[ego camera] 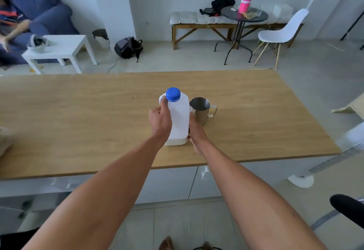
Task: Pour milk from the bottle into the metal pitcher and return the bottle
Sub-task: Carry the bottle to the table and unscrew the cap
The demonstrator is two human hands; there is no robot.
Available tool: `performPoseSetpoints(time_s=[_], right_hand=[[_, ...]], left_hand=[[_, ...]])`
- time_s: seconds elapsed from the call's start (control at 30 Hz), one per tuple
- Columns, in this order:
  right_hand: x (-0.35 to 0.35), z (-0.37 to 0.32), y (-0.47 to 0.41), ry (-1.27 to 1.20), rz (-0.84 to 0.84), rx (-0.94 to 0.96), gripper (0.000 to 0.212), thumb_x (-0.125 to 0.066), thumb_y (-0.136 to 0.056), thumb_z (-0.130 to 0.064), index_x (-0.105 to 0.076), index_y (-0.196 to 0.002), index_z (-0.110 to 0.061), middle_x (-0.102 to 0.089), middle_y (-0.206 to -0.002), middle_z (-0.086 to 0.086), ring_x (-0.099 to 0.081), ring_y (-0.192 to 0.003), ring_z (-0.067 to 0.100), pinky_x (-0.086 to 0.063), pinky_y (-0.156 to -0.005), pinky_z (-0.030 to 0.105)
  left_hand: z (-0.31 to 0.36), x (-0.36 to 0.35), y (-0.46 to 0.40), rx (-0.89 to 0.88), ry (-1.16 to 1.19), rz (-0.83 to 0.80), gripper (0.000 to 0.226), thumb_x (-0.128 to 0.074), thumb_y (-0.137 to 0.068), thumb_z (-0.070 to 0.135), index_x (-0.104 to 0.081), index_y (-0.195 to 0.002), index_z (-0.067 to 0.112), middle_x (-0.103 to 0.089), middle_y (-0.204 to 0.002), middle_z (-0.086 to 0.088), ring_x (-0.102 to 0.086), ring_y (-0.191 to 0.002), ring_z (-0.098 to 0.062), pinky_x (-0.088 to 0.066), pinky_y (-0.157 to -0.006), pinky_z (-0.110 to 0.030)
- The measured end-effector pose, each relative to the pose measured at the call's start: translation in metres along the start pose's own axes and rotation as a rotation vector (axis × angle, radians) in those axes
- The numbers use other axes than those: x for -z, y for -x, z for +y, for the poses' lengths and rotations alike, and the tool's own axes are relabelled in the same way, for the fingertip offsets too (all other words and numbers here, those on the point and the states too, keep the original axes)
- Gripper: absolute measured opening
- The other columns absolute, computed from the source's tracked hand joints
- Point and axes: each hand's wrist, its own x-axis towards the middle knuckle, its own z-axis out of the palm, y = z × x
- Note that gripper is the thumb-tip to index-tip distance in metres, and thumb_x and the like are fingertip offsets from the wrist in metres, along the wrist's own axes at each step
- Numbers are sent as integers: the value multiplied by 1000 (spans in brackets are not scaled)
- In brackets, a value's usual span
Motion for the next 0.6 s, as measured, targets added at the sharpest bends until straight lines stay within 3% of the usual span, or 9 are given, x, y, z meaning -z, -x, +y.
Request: performPoseSetpoints(time_s=[0.13, 0.2, 0.27, 0.33, 0.4, 0.47, 0.6], right_hand=[[7, 2, -7, 50, -13, 11, 65, -36, -84, -83, -69, -111, -35, -74, -114, -8, -66, -113, 15, -49, -104, 45], [10, -3, -1, 64, 15, 24, 58, -37, -89, -77, -72, -97, -32, -75, -100, -11, -67, -100, 12, -52, -91, 36], [11, -16, 8, 64, 104, 127, 53, -39, -101, -58, -65, -85, -14, -65, -79, -9, -59, -75, 9, -47, -71, 28], [11, -37, 14, 144, 265, 349, 52, -37, -105, -44, -54, -83, 0, -55, -72, -3, -50, -66, 12, -41, -65, 31], [9, -63, 17, 327, 396, 535, 48, -38, -105, -46, -50, -77, -9, -54, -70, -6, -50, -72, 16, -39, -65, 32], [3, -92, 19, 576, 416, 647, 43, -36, -105, -53, -55, -84, -20, -61, -80, -8, -56, -77, 18, -43, -69, 34], [-19, -128, 24, 1176, 368, 693, 52, -30, -104, -60, -55, -99, -15, -65, -90, 4, -57, -76, 32, -42, -68, 39]], left_hand=[[-2, -4, -2, -22, -2, -3, 60, -47, -102, 55, -21, -63, 19, -26, -57, 0, -23, -51, -14, -22, -47, -25], [-5, -4, -3, -30, 7, -12, 59, -45, -102, 56, -20, -64, 18, -25, -58, -1, -24, -56, -18, -21, -51, -29], [-9, -2, -4, -32, 52, -26, 60, -42, -103, 55, -19, -67, 13, -25, -60, -5, -25, -59, -20, -22, -52, -30], [-14, -1, -3, -22, 91, -32, 61, -38, -104, 55, -20, -68, 9, -24, -64, -8, -24, -57, -20, -22, -51, -29], [-17, -2, -3, 5, 111, -18, 57, -37, -103, 55, -19, -70, 12, -23, -63, -6, -21, -57, -20, -21, -52, -31], [-18, -5, -3, 10, 123, -1, 51, -36, -103, 50, -18, -70, 16, -22, -63, -4, -20, -57, -19, -21, -52, -31], [-18, -10, -2, -23, 161, 57, 39, -35, -101, 25, -19, -66, 19, -21, -61, -3, -19, -54, -16, -24, -46, -24]])
